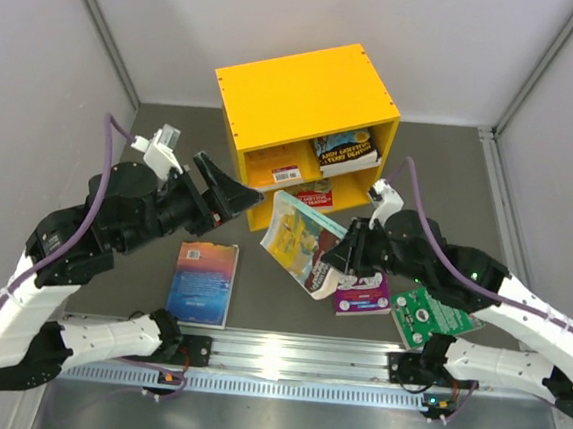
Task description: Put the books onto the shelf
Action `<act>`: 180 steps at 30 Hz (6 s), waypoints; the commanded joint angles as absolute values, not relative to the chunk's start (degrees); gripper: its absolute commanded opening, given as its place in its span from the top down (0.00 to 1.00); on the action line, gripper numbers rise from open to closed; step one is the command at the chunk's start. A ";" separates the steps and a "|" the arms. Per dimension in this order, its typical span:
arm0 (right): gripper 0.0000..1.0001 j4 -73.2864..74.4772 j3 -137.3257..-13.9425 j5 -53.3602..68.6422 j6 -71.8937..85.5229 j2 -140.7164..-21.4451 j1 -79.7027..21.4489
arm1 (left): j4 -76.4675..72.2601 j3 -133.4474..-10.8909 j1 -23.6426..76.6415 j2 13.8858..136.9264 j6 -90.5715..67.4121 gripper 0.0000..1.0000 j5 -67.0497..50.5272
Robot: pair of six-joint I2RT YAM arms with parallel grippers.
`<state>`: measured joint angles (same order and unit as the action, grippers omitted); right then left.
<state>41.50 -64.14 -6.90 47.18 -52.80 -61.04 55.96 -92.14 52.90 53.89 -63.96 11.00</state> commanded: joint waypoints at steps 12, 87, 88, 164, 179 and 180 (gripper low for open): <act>1.00 21.19 -73.38 6.32 50.80 -62.48 -45.45 | 59.59 -88.86 52.91 48.60 -65.74 0.20 10.55; 0.00 14.41 -77.96 7.73 54.59 -84.74 -42.36 | 59.85 -83.41 52.82 48.34 -67.85 0.23 11.25; 0.00 15.55 -77.44 7.65 53.27 -83.07 -42.45 | 60.20 -83.58 52.82 48.34 -67.85 0.23 11.60; 1.00 7.65 -84.38 -3.70 67.15 -96.77 -39.20 | 86.31 -67.94 52.82 39.37 -82.97 0.18 16.87; 1.00 8.97 -72.15 -6.50 63.37 -84.19 -33.66 | 82.97 -64.95 52.82 39.20 -82.79 0.18 15.91; 1.00 8.79 -72.59 -6.33 63.37 -84.63 -33.49 | 82.71 -64.86 52.82 39.46 -82.62 0.18 15.73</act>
<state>10.70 -71.35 -5.56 64.49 -84.38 -34.57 77.21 -65.30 52.90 38.92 -82.81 16.32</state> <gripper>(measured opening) 0.003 0.821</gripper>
